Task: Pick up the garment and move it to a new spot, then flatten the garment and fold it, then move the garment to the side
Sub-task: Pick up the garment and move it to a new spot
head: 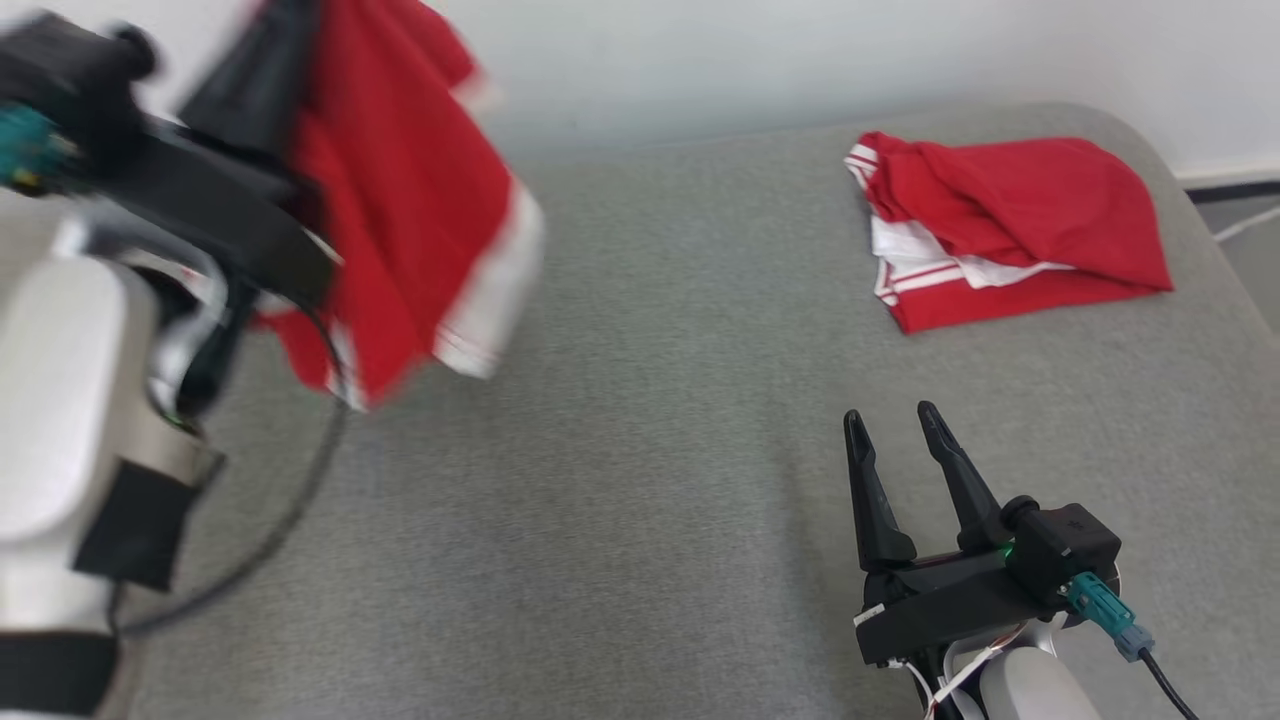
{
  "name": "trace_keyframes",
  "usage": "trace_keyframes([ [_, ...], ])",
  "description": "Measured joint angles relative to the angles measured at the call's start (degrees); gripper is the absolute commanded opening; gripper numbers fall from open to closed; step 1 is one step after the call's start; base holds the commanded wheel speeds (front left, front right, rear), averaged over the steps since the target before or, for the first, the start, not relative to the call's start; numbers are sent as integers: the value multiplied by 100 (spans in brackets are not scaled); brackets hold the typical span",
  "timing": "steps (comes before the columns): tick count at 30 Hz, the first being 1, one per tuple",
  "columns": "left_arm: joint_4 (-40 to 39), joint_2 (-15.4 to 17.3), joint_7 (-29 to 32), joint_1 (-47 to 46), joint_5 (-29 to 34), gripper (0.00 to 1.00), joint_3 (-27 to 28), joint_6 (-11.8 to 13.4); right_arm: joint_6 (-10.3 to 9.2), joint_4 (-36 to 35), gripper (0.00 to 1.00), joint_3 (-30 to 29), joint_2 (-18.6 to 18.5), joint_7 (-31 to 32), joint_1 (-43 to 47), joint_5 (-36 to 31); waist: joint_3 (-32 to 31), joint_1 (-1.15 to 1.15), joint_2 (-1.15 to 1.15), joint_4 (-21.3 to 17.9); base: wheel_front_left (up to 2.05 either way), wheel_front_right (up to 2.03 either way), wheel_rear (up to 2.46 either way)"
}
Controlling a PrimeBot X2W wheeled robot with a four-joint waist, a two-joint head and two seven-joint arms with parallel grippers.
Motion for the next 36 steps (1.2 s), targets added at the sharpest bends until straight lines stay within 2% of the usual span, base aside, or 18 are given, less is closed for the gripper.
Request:
trace_keyframes([
  [8, -1311, -134, 474, 759, -10, 0, -520, 64, 0, -44, 100, -35, -1, 0, 1, 0, 120, 0, 0, -278, 0, 0, 0],
  [13, -1566, -120, 604, 1329, 42, 0, -880, 82, 0, -63, 100, -65, -1, 0, 1, -1, 164, 0, 0, -338, 0, 0, 0],
  [17, -1321, 81, 542, 1577, 191, 0, -1018, 64, 0, -82, 100, -85, 0, 0, 0, -9, 188, 0, 0, -331, 0, 0, 0],
  [22, -742, 267, 140, 1741, 461, 0, -1146, 49, 0, -64, 100, -81, -1, 0, -2, -12, 194, 1, 0, -288, 0, 0, 0],
  [25, -267, 282, -124, 1768, 472, 0, -1174, 45, 0, -38, 100, -69, 0, 0, -5, -14, 182, 0, 0, -260, 0, 0, 0],
  [29, 298, 137, -476, 1824, 434, 0, -1262, 41, 0, -20, 100, -81, 0, 0, -9, -53, 165, 0, 0, -209, 0, 0, 0],
  [30, 401, 77, -557, 1835, 424, 7, -1299, 40, 0, -20, 100, -89, 0, 0, -8, -58, 160, 0, 0, -190, 0, 0, 0],
  [31, 515, 21, -639, 1842, 424, 42, -1330, 29, 0, -15, 100, -94, 0, 0, -7, -64, 155, 0, 0, -169, 0, 0, 0],
  [32, 609, -44, -742, 1848, 421, 100, -1335, 36, 0, -11, 100, -115, 0, 0, -2, -67, 149, 0, 0, -145, 0, 0, 0],
  [34, 783, -160, -927, 1867, 431, 100, -1348, 142, 0, 0, 100, -170, 0, 0, 27, -97, 126, 0, 0, -89, 0, 0, 0],
  [35, 905, -310, -1122, 1983, 457, 100, -1300, 341, 0, 19, 100, -245, 0, 0, 124, -109, 81, 1, 0, -18, 0, 0, 0],
  [36, 928, -403, -1182, 2071, 377, 100, -1263, 416, 0, 38, 100, -280, 0, 0, 178, -109, 51, 0, 0, 21, 0, 0, 0],
])
